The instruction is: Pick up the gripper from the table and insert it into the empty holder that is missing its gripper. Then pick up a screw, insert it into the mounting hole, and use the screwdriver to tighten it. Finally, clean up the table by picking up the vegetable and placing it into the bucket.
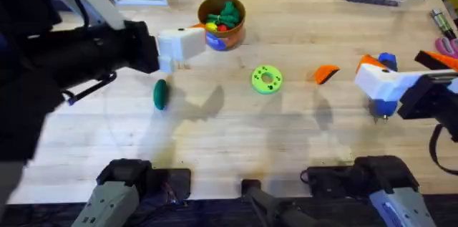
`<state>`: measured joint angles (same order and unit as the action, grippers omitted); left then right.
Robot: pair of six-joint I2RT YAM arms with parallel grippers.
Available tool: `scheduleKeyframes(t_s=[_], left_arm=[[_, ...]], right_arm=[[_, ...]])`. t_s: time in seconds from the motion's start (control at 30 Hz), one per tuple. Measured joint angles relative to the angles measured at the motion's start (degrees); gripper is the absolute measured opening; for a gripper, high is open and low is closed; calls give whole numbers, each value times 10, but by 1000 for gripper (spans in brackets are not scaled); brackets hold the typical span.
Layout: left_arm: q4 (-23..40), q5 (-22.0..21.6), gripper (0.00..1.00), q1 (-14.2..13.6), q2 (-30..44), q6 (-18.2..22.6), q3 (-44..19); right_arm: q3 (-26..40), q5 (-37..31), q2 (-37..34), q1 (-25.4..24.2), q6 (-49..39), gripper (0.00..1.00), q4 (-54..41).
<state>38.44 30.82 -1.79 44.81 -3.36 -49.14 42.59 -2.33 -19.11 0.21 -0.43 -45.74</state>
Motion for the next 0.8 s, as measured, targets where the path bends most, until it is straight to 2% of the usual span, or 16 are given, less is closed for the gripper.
scheduleKeyframes(t_s=[0.07,0.17,0.3,0.43,0.6,0.8], left_arm=[[-70,1,986,-20,-27,23,35],[-174,1,986,-49,-111,44,128],[-265,1,986,-75,-232,58,253],[-286,11,986,-87,-327,63,353],[-284,36,984,-87,-423,64,424],[-306,72,986,-91,-445,59,466]], right_arm=[[0,0,0,0,0,994,0],[0,0,0,0,0,994,0],[0,0,0,0,0,994,0],[0,0,0,0,0,994,0],[0,0,0,0,0,994,0],[0,0,0,0,0,994,0]])
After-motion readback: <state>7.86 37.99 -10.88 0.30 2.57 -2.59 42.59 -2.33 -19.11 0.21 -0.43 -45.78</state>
